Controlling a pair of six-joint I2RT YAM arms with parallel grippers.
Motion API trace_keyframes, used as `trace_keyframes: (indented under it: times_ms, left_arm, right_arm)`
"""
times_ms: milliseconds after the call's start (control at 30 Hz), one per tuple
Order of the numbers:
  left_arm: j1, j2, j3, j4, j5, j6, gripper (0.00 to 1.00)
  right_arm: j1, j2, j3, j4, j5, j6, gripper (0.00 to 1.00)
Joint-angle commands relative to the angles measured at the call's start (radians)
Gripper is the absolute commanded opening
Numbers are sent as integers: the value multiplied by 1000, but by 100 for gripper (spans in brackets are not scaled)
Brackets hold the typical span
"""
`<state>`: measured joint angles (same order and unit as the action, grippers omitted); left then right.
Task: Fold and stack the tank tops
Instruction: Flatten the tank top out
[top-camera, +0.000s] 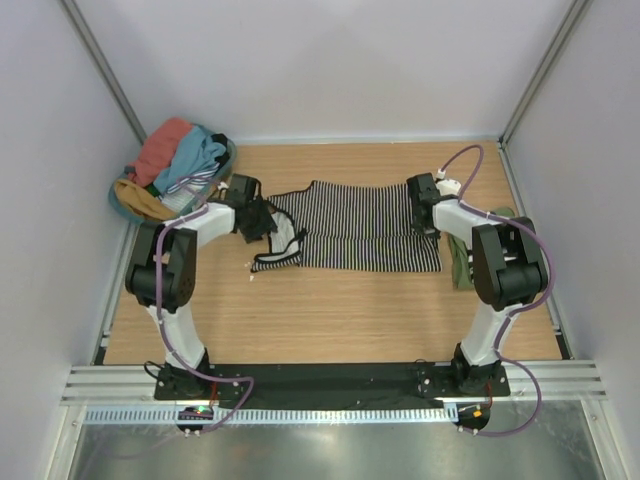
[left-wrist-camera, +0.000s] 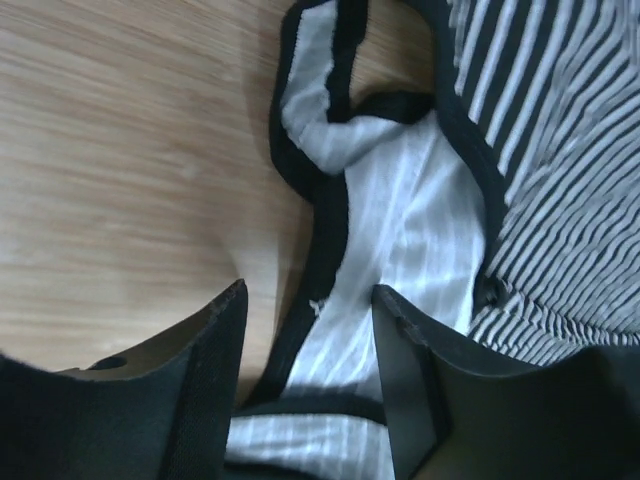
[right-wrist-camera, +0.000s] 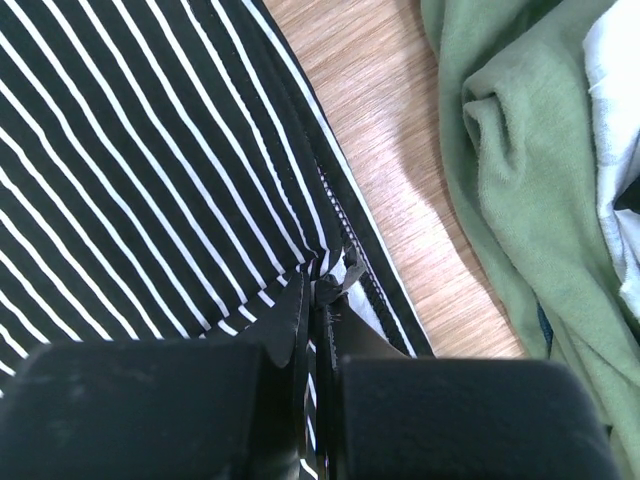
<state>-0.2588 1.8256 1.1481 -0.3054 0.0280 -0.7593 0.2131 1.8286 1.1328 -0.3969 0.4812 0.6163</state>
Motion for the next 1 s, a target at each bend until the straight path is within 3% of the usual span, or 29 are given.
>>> trace_keyframes:
  times_ms: [0, 100, 133, 367, 467, 500, 533, 600, 967]
  left_arm:
    - [3, 69, 56, 17, 3, -21, 50]
    - [4, 110, 93, 17, -51, -18, 19]
    - [7, 116, 105, 0, -77, -5, 0]
    - [81, 74, 223, -141, -333, 110, 0]
    - [79, 101, 280, -204, -387, 153, 33]
    - [78, 109, 307, -236, -392, 166, 58]
    - [75, 112, 312, -244, -407, 164, 69]
    - [67, 94, 294, -245, -434, 164, 80]
    - [-49, -163, 93, -225, -355, 167, 74]
  right_arm:
    - [2, -46, -2, 20, 20, 17, 1]
    - [3, -48, -4, 20, 23, 17, 1]
    - [3, -51, -5, 17, 26, 19, 1]
    - [3, -49, -10, 16, 14, 20, 1]
    - [3, -52, -15, 29, -7, 16, 1]
    - [3, -52, -15, 33, -13, 13, 1]
    - [3, -52, -15, 33, -18, 8, 1]
    - [3, -52, -15, 39, -30, 2, 1]
    - [2, -65, -22, 41, -32, -4, 3]
